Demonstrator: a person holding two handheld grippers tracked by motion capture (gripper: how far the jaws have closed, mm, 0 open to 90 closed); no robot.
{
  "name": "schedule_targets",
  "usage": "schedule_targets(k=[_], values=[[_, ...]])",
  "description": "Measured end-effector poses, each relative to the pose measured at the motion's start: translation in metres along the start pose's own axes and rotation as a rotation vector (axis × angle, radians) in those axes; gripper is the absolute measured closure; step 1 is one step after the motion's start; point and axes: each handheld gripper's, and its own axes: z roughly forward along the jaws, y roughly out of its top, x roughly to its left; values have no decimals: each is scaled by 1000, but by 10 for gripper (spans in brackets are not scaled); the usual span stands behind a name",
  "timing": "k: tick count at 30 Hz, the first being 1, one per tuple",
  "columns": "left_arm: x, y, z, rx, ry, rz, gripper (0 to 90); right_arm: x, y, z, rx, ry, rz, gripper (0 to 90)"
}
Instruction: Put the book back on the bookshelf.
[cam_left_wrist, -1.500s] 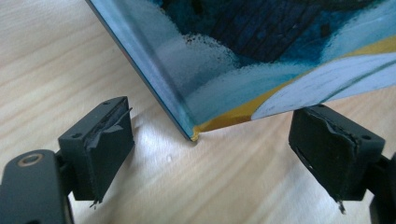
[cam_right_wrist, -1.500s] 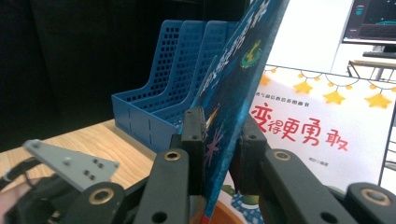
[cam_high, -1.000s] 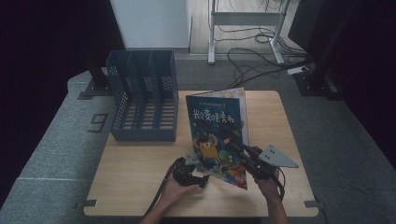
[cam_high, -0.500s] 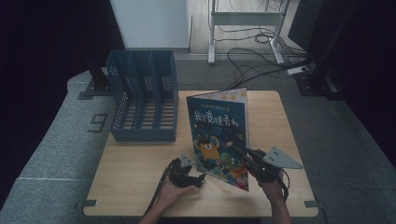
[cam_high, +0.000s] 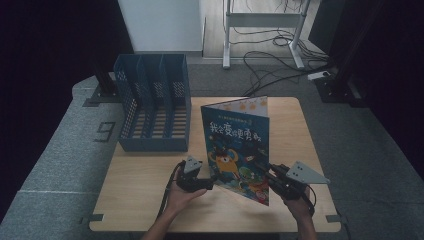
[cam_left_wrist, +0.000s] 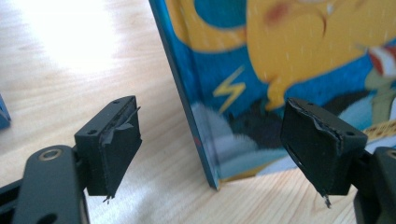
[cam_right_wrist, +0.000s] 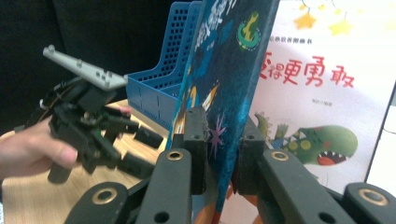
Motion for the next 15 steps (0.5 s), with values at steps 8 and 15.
schedule_targets(k=[8, 15], values=[[0, 22, -2, -37, -15, 10, 206, -5, -7, -6, 13, 3, -8, 759], [0, 31, 0, -40, -21, 24, 223, -9, -11, -8, 12, -1, -8, 746]])
